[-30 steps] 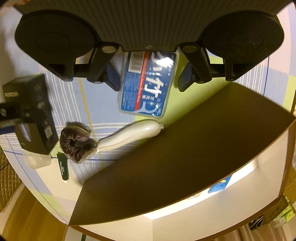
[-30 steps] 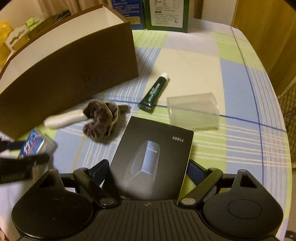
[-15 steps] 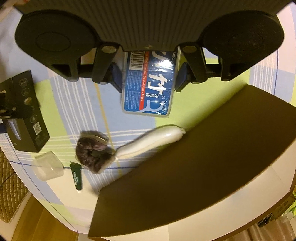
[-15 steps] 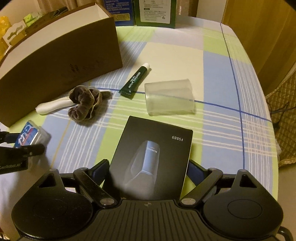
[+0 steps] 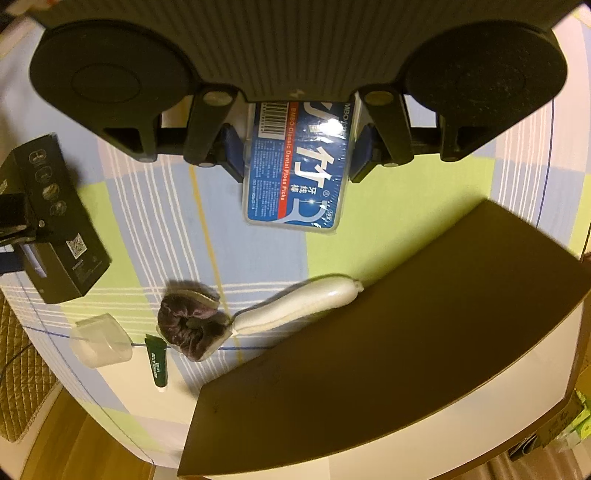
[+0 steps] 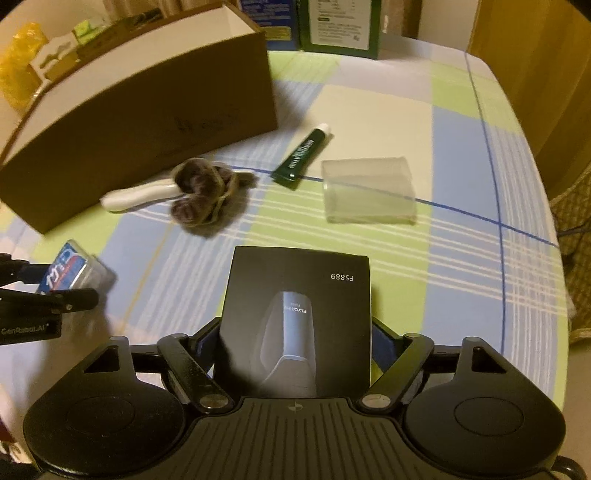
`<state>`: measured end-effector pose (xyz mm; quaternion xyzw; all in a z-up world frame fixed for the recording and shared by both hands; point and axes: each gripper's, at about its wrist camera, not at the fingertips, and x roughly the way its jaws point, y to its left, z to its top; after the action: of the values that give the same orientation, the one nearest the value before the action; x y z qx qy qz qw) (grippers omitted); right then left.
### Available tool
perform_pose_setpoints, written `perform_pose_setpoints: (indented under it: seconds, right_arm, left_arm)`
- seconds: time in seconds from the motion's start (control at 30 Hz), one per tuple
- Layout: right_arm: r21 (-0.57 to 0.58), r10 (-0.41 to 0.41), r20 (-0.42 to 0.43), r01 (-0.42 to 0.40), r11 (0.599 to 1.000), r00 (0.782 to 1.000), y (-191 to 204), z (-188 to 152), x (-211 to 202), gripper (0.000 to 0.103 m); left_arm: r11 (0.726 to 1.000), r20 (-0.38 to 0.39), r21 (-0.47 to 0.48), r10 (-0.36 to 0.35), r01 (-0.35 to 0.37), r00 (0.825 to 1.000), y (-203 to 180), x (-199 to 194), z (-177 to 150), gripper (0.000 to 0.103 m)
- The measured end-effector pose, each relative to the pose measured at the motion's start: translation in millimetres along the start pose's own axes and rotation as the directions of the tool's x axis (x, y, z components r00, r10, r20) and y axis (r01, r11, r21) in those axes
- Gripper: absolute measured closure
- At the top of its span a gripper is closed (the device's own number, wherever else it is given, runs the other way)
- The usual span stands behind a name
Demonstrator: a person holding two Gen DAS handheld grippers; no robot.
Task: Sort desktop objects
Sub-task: 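Grasp the black product box with the right tool while the left tool grasps the blue toothpick box, then carry the toothpick box with the left tool while the right tool carries the black box over the box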
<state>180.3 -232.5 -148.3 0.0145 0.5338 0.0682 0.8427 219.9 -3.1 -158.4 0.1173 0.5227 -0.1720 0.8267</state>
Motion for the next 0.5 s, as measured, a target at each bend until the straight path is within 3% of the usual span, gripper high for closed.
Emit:
perform_pose_setpoints:
  seconds: [0.5]
  right_arm:
    - [-0.091, 0.140, 0.087, -0.132, 0.987, 0.986, 27, 18, -48, 0.026]
  left_arm:
    - [0.998, 0.116, -0.070, 0.001, 0.008, 0.993, 24, -70, -2, 0.049]
